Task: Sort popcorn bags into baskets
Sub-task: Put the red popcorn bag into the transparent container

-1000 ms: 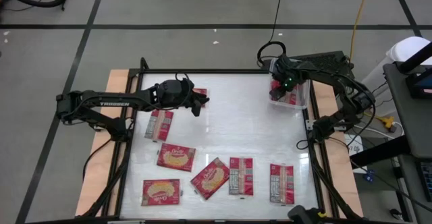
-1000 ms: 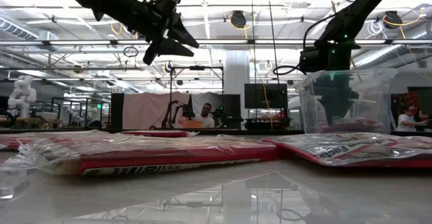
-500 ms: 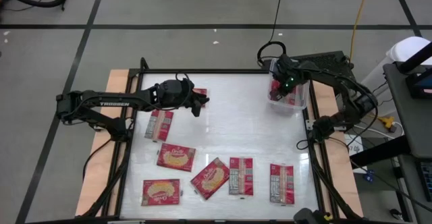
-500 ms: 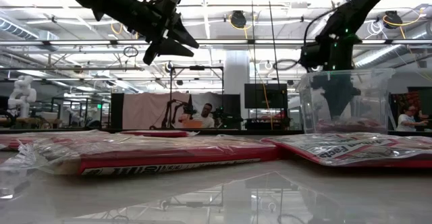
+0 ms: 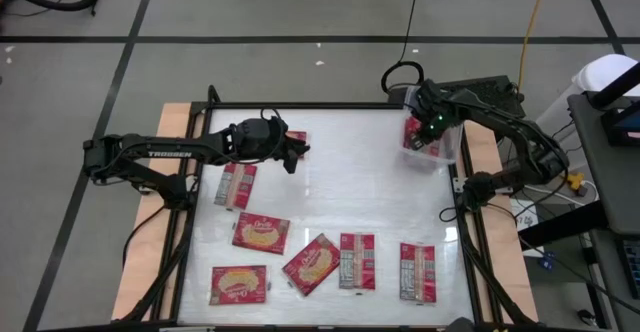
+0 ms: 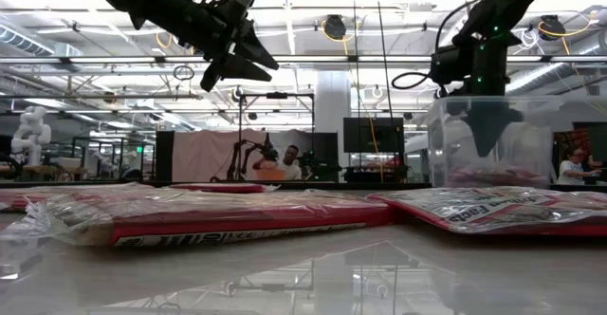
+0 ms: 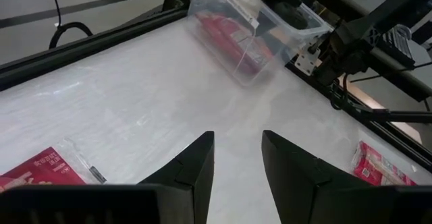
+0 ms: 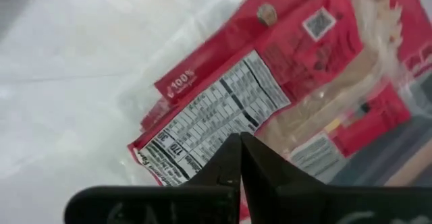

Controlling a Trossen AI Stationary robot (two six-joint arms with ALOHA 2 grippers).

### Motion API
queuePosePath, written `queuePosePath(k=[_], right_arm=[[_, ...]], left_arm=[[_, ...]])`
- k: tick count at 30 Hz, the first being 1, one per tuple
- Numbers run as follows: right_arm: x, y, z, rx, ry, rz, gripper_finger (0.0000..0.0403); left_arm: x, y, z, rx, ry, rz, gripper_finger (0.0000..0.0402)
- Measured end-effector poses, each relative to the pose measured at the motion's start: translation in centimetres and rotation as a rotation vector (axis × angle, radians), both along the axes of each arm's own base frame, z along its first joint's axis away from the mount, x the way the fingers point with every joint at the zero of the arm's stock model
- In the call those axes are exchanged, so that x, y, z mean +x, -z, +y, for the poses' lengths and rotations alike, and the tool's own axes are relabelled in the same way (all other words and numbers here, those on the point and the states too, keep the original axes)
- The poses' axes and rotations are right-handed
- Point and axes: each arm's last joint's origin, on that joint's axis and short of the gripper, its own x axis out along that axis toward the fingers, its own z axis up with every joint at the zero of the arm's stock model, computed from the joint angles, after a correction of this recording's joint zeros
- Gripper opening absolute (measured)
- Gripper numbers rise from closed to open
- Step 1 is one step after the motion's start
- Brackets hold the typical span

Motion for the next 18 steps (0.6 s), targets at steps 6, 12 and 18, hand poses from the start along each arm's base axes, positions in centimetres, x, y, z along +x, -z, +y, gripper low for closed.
queuePosePath(k=[6,12,18], right_arm=[[0.0,0.1,-0.1,-0.003,-0.041,0.003,0.0057],[0.0,0.1,-0.3,-0.072,-0.281,0.060,0.0142],[0.6,-0.2,-1.7,-0.255,-0.551,0.074,0.0200]], left_arm=[[0.0,0.0,0.0,-0.002,0.000,0.002,0.0127],[0.0,0.0,0.0,-0.001,0.000,0.002,0.0127],[0.0,0.0,0.0,-0.001,0.000,0.002,0.0127]])
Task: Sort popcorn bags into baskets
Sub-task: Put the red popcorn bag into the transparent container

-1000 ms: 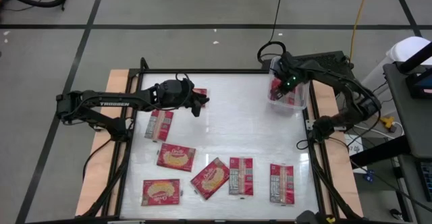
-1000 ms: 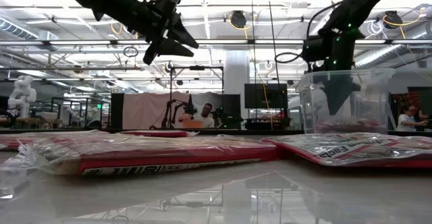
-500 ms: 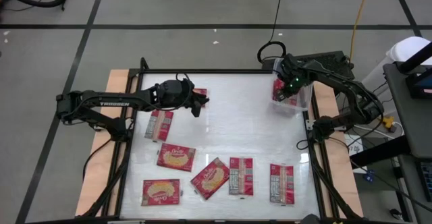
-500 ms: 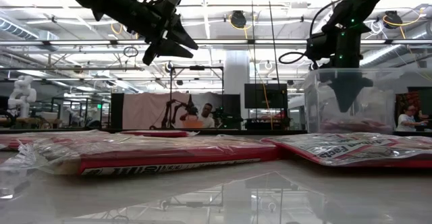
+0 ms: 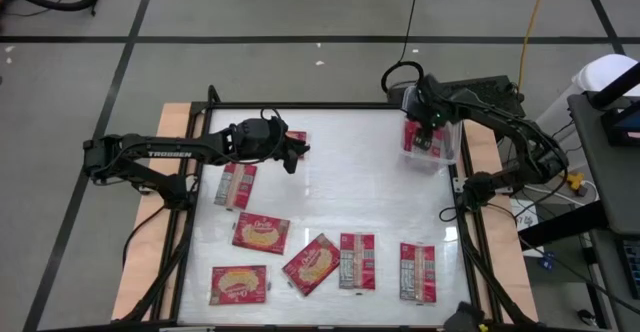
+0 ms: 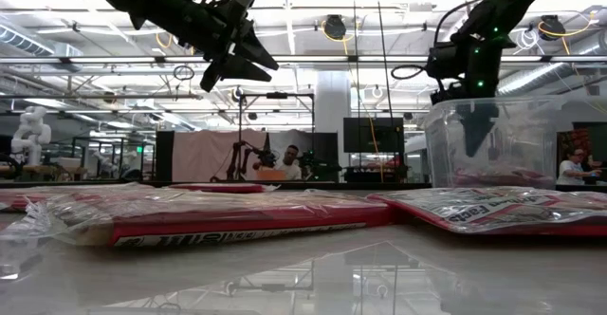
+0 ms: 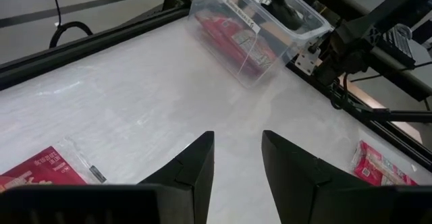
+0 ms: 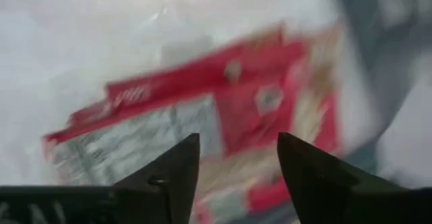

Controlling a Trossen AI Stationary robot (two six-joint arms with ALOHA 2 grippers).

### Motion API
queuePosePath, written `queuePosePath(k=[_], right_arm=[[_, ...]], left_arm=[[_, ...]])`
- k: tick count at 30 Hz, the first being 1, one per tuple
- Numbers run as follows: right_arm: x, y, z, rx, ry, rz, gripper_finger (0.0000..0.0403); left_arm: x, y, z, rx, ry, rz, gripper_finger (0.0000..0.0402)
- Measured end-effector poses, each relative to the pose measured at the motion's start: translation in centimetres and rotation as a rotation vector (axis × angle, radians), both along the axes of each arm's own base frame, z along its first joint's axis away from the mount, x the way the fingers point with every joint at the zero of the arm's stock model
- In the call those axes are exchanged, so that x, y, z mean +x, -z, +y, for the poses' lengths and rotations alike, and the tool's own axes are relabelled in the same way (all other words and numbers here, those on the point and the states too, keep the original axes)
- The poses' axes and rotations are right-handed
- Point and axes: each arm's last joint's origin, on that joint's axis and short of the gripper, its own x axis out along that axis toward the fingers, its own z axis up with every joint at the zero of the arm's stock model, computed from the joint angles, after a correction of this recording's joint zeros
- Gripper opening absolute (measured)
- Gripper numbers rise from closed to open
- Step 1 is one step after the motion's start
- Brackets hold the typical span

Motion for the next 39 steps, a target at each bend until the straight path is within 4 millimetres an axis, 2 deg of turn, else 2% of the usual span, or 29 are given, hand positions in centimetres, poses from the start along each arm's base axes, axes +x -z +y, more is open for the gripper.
queuePosePath(k=[3,11,18,28,39], right_arm=[[0.3,-0.1,-0.7,-0.045,-0.089,-0.057,0.0212],[-0.8,1.1,-2.2,-0.007,-0.108,-0.056,0.0215],[-0.6,2.6,-3.2,0.034,-0.002,-0.069,0.0219],[-0.3,4.1,-3.9,0.076,0.068,-0.062,0.0273],[0.0,5.5,-4.1,0.141,0.116,-0.041,0.0268]], left_arm=[[0.0,0.0,0.0,-0.001,0.000,0.000,0.0127],[0.0,0.0,0.0,-0.021,-0.010,-0.006,0.0127],[0.0,0.0,0.0,-0.017,-0.008,-0.005,0.0127],[0.0,0.0,0.0,-0.019,-0.008,-0.005,0.0127],[0.0,0.0,0.0,-0.021,-0.009,-0.006,0.0127]])
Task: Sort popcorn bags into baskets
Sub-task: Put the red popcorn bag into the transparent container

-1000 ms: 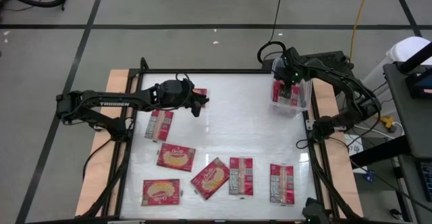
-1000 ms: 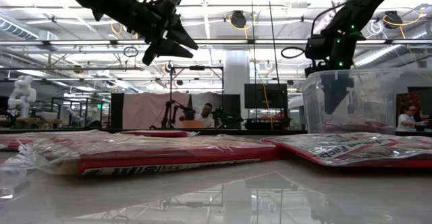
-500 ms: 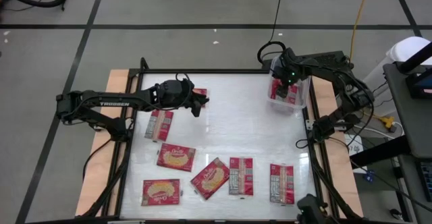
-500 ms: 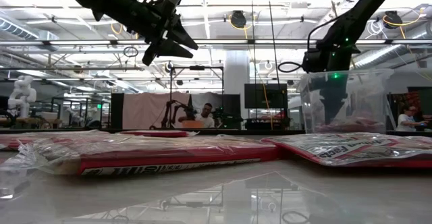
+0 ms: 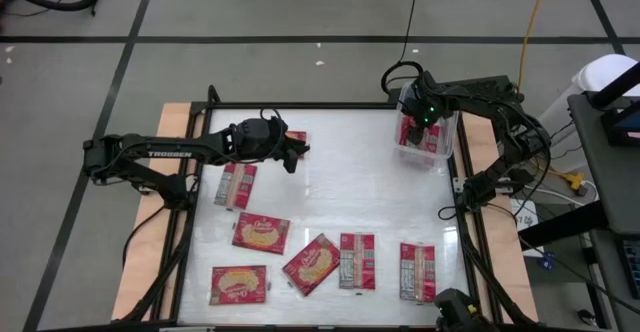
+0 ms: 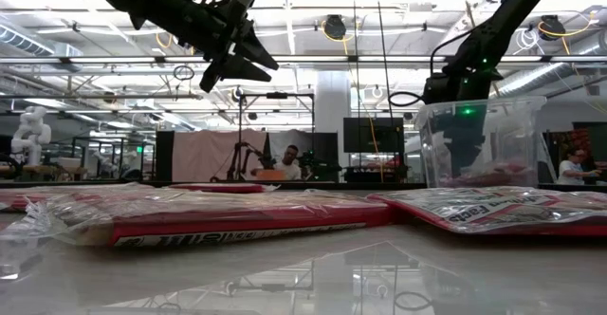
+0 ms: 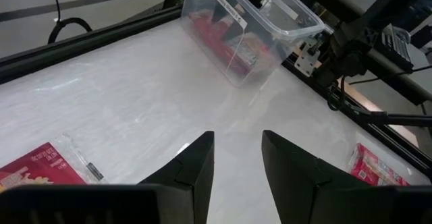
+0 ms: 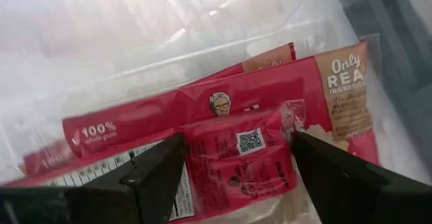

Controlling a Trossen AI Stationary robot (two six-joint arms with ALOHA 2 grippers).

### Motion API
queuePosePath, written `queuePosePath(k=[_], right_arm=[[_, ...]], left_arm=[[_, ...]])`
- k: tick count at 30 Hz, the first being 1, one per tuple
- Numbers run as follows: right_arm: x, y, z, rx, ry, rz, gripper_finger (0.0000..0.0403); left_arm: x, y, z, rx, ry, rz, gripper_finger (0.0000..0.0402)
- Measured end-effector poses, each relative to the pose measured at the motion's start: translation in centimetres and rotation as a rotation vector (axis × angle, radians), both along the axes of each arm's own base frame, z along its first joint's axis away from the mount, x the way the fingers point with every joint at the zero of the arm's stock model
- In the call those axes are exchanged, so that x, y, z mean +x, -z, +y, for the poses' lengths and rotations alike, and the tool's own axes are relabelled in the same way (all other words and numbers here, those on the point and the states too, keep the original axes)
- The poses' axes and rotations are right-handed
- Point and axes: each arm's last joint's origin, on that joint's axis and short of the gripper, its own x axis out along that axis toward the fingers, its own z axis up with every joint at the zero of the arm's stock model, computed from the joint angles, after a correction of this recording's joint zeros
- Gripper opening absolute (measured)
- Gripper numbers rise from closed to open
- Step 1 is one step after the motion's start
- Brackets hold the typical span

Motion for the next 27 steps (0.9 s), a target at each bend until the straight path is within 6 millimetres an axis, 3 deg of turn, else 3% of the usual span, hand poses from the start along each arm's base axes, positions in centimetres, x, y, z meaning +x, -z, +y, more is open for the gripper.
queuePosePath(k=[6,20,27], right_arm=[[0.2,1.7,0.2,0.098,-0.047,0.038,0.0208],[0.4,0.7,-0.2,0.003,-0.052,-0.012,0.0016],[0.4,-0.9,0.0,-0.070,-0.053,-0.051,0.0002]], left_arm=[[0.0,0.0,0.0,-0.001,-0.001,-0.001,0.0127],[0.0,0.0,0.0,-0.006,-0.003,-0.003,0.0127],[0.0,0.0,0.0,-0.006,-0.003,-0.003,0.0127]])
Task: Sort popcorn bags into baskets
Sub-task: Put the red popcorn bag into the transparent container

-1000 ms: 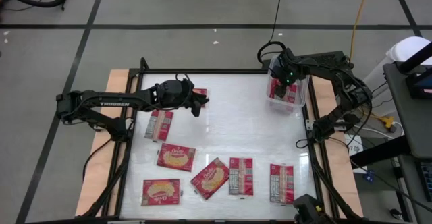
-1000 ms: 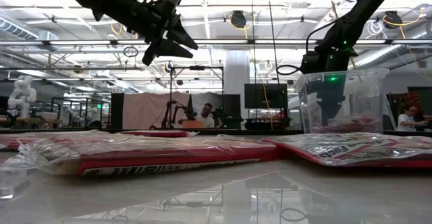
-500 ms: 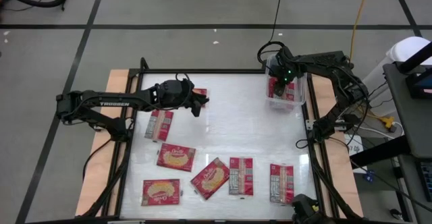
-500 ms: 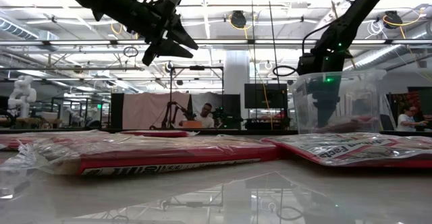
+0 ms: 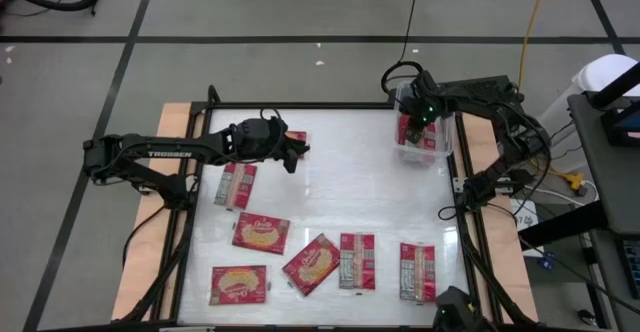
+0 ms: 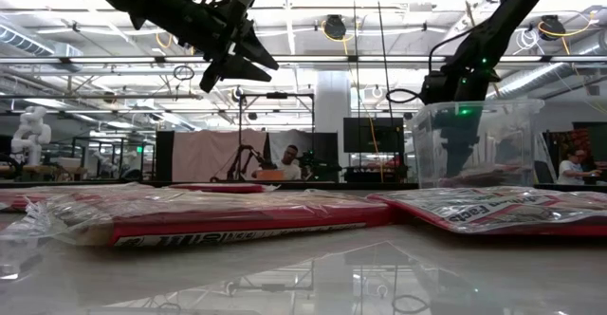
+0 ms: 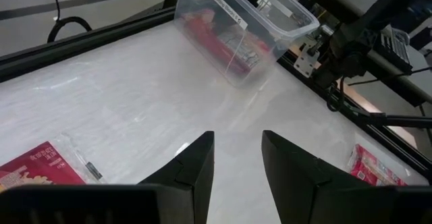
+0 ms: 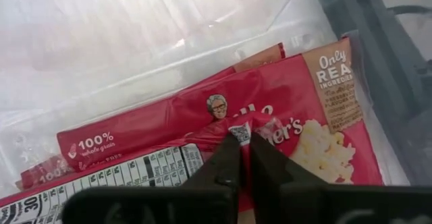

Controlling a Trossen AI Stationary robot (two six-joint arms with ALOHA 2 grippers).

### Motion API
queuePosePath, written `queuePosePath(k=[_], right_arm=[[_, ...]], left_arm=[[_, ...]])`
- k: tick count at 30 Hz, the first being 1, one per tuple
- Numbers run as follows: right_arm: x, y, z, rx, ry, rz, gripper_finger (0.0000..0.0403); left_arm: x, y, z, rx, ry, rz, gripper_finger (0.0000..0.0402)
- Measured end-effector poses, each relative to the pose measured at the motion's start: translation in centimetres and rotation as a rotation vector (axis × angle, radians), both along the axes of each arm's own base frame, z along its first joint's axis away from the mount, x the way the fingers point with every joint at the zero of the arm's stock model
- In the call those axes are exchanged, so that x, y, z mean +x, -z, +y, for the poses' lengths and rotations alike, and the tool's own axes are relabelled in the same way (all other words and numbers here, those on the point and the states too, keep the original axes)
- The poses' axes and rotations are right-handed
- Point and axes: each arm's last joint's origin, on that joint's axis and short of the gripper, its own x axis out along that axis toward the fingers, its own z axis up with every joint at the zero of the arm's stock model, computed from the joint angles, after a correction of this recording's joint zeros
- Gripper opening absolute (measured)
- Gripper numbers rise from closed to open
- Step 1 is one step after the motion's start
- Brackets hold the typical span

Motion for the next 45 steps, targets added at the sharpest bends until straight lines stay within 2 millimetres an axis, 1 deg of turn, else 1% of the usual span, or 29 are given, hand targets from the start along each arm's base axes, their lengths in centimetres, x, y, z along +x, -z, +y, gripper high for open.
queuePosePath(k=[9,14,18,22,27,31,35,42,45], right_arm=[[-0.5,-2.8,0.9,-0.066,0.071,-0.078,0.0001],[-0.7,-4.2,1.4,-0.108,0.078,-0.126,0.0001],[-1.0,-5.8,2.0,-0.153,0.102,-0.172,0.0001],[-1.3,-7.7,3.1,-0.201,0.125,-0.252,0.0001],[-1.3,-10.4,5.2,-0.286,0.111,-0.347,0.0001],[-1.2,-12.7,7.1,-0.365,0.125,-0.472,0.0001],[-1.4,-14.9,8.7,-0.446,0.204,-0.601,0.0001],[-2.3,-18.1,11.1,-0.438,0.361,-0.942,0.0001],[-2.2,-19.5,11.9,-0.422,0.340,-1.102,0.0001]], left_arm=[[0.0,0.0,0.0,0.004,0.002,0.001,0.0127],[0.0,0.0,0.0,0.005,0.002,0.001,0.0127],[0.0,0.0,0.0,0.005,0.002,0.001,0.0127],[0.0,0.0,0.0,0.005,0.002,0.001,0.0127],[0.0,0.0,0.0,0.023,0.011,0.007,0.0127],[0.0,0.0,0.0,0.030,0.014,0.009,0.0127],[0.0,0.0,0.0,0.020,0.009,0.004,0.0127],[0.1,-0.3,0.1,0.031,-0.006,-0.024,0.0127],[0.2,-0.5,0.1,0.021,-0.022,-0.056,0.0127]])
